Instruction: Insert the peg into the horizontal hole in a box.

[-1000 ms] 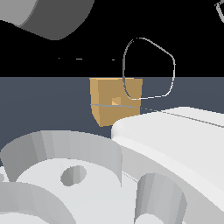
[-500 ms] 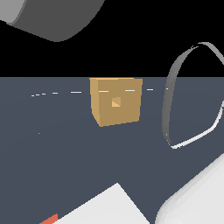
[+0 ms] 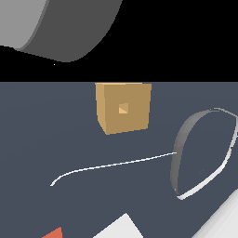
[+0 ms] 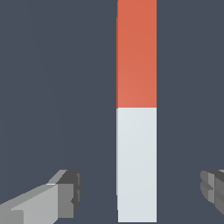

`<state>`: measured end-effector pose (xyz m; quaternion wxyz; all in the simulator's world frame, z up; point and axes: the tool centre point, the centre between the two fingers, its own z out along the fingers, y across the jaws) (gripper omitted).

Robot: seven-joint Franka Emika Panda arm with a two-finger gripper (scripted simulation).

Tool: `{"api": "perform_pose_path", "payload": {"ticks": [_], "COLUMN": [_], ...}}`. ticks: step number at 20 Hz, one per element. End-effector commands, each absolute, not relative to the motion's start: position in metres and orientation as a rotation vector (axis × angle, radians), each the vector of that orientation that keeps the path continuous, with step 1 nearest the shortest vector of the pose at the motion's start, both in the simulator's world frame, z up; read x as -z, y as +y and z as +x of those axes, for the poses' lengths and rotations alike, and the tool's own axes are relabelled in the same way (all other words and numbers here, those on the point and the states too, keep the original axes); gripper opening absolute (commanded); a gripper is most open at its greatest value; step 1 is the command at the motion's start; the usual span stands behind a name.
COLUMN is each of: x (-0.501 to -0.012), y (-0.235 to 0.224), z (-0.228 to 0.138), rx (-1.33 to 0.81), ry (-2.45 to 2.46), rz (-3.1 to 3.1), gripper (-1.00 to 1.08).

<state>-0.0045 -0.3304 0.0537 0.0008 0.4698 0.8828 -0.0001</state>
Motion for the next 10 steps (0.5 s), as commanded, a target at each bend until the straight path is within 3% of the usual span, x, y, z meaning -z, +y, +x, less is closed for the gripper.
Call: {"api": "perform_pose_path", "payload": {"ticks": [1,10], "x": [-0.041,-0.015], "y": [-0.330,-0.330], "z": [-0.005,-0.004], "rx": [0.000,0.000], "ry": [2.774,2.775], "rz": [1.475,1.473], "gripper": [1.00,1.00]}}
